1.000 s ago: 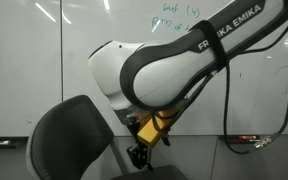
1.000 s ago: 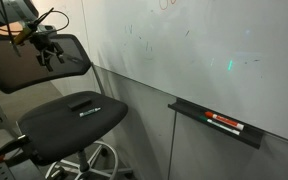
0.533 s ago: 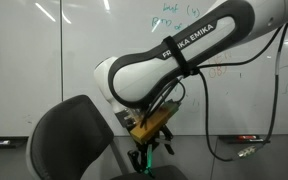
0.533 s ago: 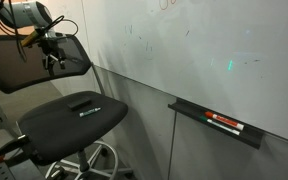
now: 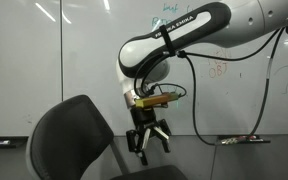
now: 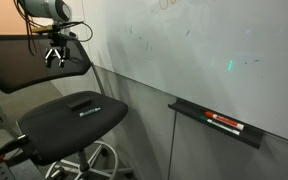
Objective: Erase the i next to the v using the eraser on the chair
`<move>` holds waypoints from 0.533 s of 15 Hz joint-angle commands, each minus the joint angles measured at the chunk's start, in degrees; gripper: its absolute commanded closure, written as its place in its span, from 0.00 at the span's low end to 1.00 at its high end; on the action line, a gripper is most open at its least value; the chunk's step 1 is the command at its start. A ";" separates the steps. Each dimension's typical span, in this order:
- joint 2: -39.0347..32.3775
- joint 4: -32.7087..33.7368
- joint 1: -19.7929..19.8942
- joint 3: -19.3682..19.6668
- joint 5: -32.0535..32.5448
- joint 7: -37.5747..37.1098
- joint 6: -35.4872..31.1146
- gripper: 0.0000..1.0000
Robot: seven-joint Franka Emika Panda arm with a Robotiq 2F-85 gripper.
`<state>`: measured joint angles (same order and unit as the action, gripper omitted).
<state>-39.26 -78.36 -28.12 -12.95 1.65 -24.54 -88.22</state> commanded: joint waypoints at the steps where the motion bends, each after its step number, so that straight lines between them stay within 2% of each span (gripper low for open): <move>1: -1.87 3.57 3.60 -0.17 -7.26 4.08 2.89 0.00; 4: -2.07 2.77 4.86 0.07 -10.46 4.87 1.67 0.00; 8: -0.67 0.32 4.22 0.37 -10.63 4.96 -4.75 0.00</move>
<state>-40.76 -77.60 -23.18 -12.95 -8.04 -20.54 -89.05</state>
